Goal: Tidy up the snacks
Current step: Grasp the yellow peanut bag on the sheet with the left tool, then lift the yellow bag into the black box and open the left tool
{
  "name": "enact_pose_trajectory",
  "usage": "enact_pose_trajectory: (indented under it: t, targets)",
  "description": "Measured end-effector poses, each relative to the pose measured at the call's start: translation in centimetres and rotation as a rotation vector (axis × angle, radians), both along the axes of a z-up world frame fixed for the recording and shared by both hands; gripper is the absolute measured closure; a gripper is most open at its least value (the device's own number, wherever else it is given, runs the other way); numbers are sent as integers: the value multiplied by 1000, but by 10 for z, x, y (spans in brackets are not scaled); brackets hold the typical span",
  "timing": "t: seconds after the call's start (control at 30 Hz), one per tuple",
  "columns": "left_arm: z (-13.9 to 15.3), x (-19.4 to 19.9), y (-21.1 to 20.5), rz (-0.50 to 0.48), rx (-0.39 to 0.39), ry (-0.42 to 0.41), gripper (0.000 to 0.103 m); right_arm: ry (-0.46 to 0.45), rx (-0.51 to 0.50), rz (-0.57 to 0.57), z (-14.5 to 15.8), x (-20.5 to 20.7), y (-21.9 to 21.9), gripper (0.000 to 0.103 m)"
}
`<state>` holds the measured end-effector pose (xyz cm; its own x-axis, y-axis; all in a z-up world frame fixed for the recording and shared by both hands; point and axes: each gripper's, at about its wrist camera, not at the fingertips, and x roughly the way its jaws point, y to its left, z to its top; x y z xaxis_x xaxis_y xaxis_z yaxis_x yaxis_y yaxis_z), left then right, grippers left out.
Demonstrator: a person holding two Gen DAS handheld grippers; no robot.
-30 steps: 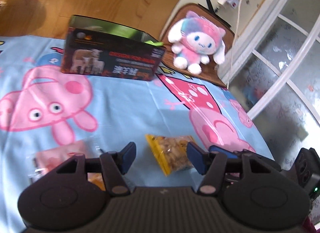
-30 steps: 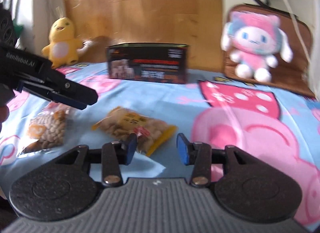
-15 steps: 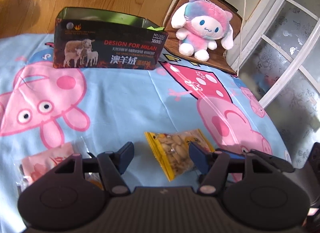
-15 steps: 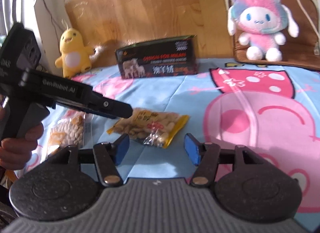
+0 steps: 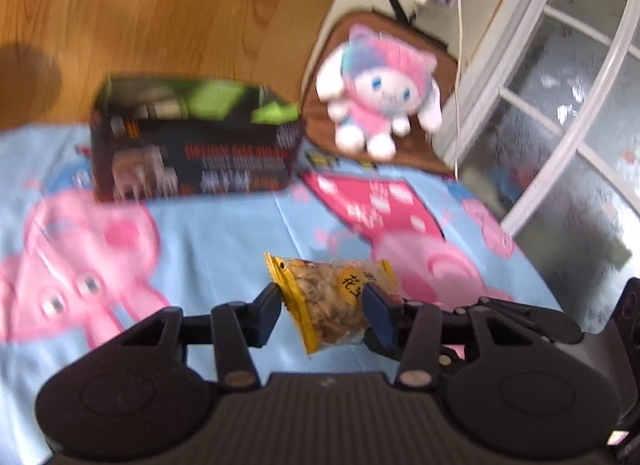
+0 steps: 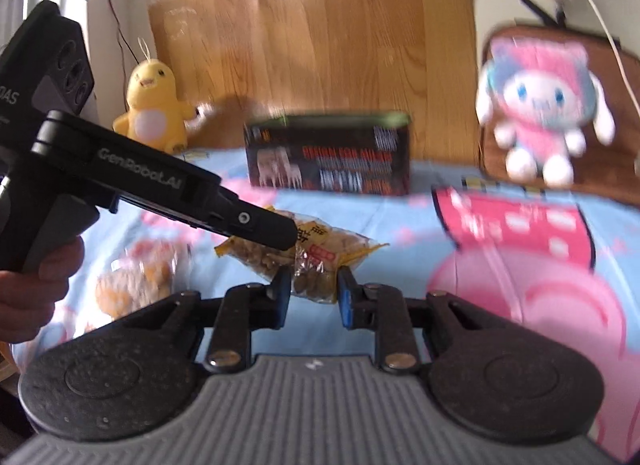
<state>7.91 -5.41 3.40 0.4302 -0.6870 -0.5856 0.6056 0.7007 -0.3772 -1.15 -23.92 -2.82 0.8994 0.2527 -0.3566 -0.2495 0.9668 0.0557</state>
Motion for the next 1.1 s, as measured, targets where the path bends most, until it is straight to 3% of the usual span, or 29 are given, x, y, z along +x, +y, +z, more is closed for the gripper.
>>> enact_pose_trajectory:
  t: [0.2,0.37,0.5,0.63,0.73,0.9,1.1]
  targets:
    - [32,43,10,68,-34,-89,58,-111,-45,23,29,46,11,76]
    - [46,99,4,125,-38,-115,58,-169,-85,5,43,100,16,76]
    - [38,143,-8,168,-31,-116,57,-181,-105,-75,41,146,16,73]
    - [12,168,-21,204,15,-55,55,-141,-105,-160,28,164,10,68]
    - [3,159,-22,196,12,-53,54,-161,-75,-160,27,143,4,66]
    - [18,120,-10,194,-9,-128,51,-137,30,-129,24,106,-1,63]
    - [23,60,24,176,-35,-132,49,37,226,-4,4,65,-4,59]
